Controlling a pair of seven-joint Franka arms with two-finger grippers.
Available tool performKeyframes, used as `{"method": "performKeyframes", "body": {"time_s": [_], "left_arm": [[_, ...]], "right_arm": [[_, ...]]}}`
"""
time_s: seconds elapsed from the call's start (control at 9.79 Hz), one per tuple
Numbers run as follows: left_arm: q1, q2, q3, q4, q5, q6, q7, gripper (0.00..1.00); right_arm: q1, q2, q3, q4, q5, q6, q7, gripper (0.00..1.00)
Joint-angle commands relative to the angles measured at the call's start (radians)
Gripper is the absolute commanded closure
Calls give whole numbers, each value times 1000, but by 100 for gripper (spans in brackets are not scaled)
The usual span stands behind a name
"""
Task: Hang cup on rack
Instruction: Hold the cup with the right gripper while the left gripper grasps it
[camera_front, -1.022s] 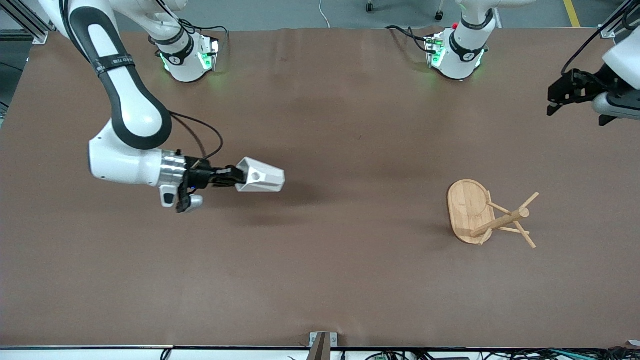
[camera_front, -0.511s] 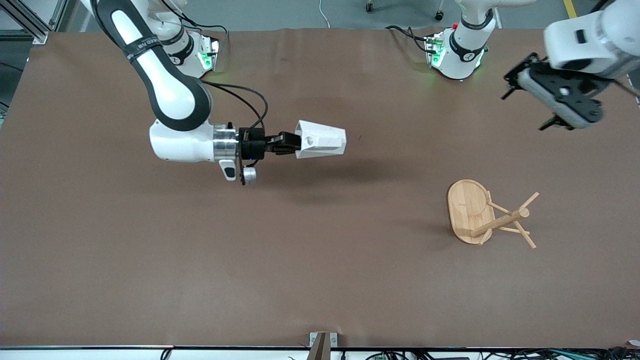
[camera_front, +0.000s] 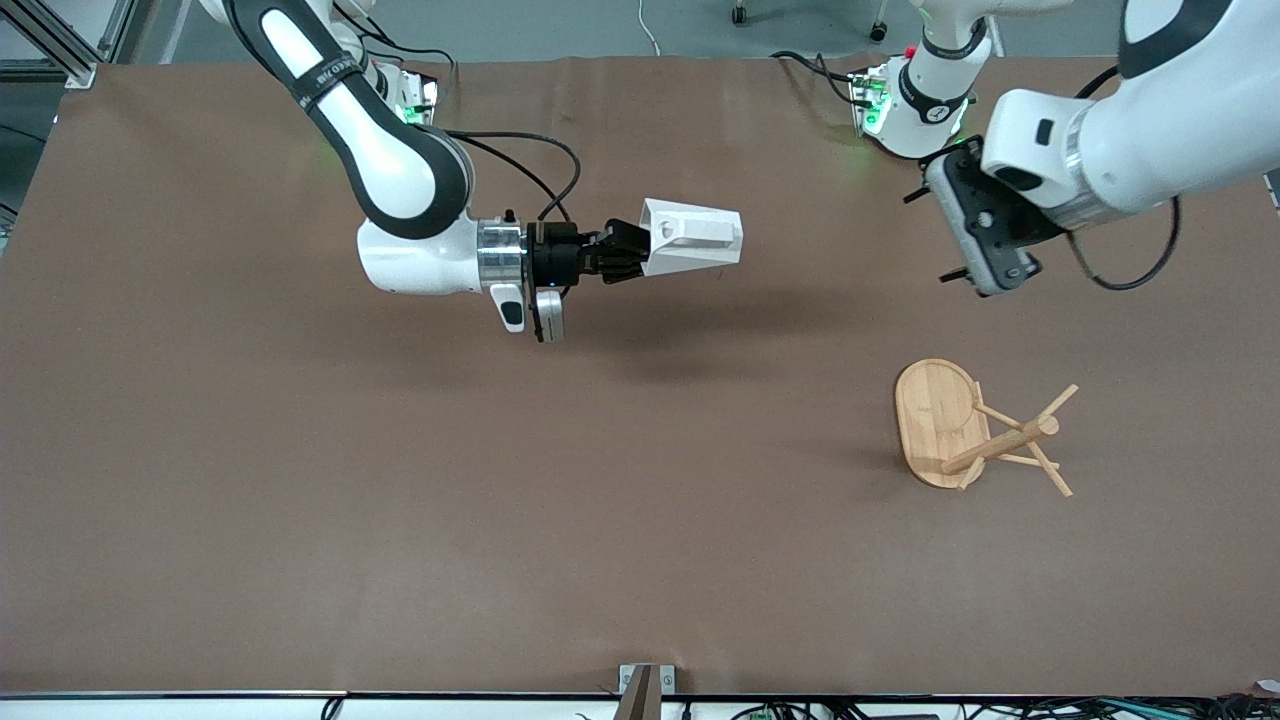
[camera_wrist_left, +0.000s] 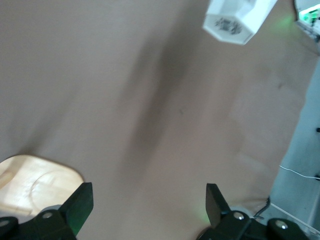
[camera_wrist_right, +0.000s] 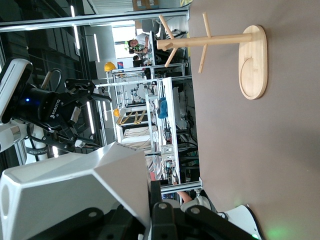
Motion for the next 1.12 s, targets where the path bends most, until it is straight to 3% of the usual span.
{"method": "performKeyframes", "body": {"time_s": [0.0,0.2,0.41,1.02], "left_arm": [[3,8,-55,-22,-73,-2,12,1],[3,28,-159,-24,-92,43,-11,0],[-5,62,-202,-12,-77,122,-75,0],[-11,117,-305,-8,0,193,-156,0]], "right_arm": [[14,-6,6,-18,75,7,-67,99],[26,-6,7,-20,86,8,-72,99],[27,-6,6,-21,87,8,-79,99],[37,-6,28,-28,115,14,-81,99]]}}
